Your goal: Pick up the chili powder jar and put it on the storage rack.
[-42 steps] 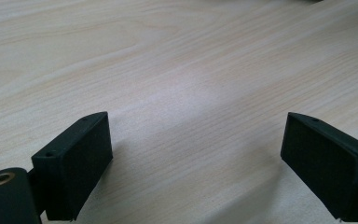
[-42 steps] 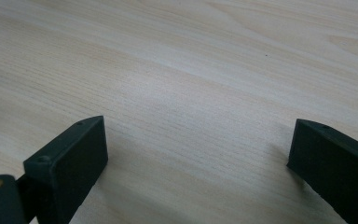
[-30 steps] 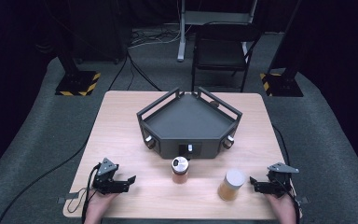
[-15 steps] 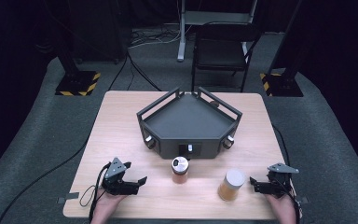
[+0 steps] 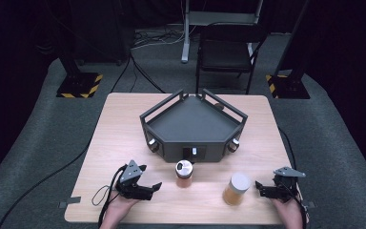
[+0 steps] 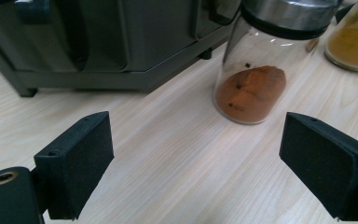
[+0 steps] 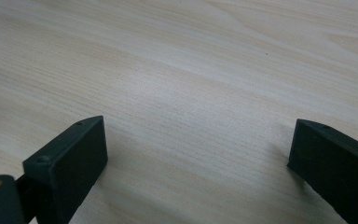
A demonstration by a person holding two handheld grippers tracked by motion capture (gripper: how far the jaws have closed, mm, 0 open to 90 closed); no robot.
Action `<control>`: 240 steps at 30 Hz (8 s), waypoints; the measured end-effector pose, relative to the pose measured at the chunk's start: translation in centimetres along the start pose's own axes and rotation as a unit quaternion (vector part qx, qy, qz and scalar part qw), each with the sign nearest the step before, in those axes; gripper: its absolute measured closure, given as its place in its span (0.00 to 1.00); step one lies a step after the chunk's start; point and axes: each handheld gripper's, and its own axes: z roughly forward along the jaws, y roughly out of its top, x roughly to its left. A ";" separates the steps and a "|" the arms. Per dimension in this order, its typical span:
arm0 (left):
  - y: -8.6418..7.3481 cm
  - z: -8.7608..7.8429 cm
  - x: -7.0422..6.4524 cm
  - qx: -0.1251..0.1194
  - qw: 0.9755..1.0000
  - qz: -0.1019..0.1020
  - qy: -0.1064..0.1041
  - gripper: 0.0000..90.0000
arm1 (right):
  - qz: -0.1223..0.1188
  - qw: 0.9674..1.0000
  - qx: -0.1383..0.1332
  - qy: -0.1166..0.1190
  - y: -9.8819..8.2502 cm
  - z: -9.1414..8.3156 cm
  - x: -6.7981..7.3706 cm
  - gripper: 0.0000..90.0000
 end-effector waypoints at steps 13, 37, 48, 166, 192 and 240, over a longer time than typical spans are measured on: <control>2.0 2.2 -0.9 0.003 0.999 0.026 -0.034 0.10 | -0.001 1.000 0.000 0.000 0.0 0.0 0.0 0.04; 3.6 5.9 -3.5 0.007 0.998 0.058 -0.032 0.12 | -0.001 1.000 0.000 0.001 0.0 0.0 0.0 0.03; 3.6 7.5 -4.0 0.011 0.998 0.054 -0.029 0.13 | -0.002 1.000 0.000 0.002 0.0 0.0 0.0 0.03; 16.0 2.1 0.0 -0.064 0.995 0.034 0.073 0.33 | -0.004 1.000 0.000 0.004 0.0 0.0 -0.1 0.03; 16.7 5.0 1.2 -0.023 0.995 0.001 0.098 0.33 | -0.005 1.000 0.000 0.005 0.1 0.1 -0.1 0.03; 9.9 0.1 1.6 -0.039 0.993 -0.016 0.114 0.01 | -0.004 1.000 0.000 0.004 0.1 0.1 -0.1 0.03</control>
